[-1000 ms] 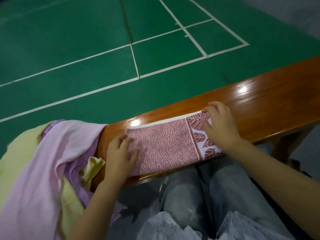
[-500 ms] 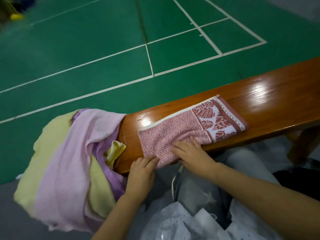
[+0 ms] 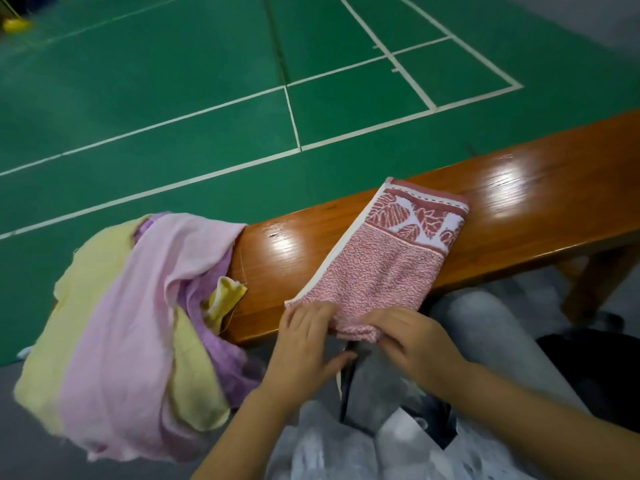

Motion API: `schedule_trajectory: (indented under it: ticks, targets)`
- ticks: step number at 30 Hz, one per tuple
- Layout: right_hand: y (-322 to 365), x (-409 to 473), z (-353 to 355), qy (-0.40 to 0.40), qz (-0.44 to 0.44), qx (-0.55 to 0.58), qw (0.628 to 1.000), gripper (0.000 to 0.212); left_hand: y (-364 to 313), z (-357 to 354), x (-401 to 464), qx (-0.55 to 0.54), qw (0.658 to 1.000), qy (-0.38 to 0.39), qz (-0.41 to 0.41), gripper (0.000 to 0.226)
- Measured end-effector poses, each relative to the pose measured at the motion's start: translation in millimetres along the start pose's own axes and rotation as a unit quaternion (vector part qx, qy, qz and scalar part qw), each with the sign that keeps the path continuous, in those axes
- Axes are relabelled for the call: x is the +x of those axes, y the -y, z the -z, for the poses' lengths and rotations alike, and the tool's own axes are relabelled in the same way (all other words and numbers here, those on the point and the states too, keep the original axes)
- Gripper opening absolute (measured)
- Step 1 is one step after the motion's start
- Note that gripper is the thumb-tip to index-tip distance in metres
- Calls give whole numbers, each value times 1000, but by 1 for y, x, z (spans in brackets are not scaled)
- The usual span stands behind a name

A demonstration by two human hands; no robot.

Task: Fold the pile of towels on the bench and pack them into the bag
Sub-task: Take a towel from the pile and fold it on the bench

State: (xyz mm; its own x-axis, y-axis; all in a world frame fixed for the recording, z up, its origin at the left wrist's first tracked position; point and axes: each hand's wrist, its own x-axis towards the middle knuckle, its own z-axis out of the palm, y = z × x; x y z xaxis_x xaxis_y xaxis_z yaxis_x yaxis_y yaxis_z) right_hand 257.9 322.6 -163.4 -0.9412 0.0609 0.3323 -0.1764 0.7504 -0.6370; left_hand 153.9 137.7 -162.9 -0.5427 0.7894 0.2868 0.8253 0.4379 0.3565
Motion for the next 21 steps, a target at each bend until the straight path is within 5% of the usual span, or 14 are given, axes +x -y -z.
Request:
schedule_trajectory:
  ticks: [3, 6, 14, 21]
  targets:
    - [7, 0, 15, -14, -55, 44, 997, 33, 22, 3, 0, 35, 996, 61, 58, 57]
    - [4, -1, 31, -46, -103, 109, 988, 30, 24, 12, 12, 17, 997, 36, 69, 39]
    - [4, -5, 82, -103, -207, 287, 929, 14, -22, 45, 39, -294, 936, -6, 194, 18]
    - [1, -20, 132, -119, -242, 339, 901, 20, -61, 59, 63, -348, 921, 9, 174, 5]
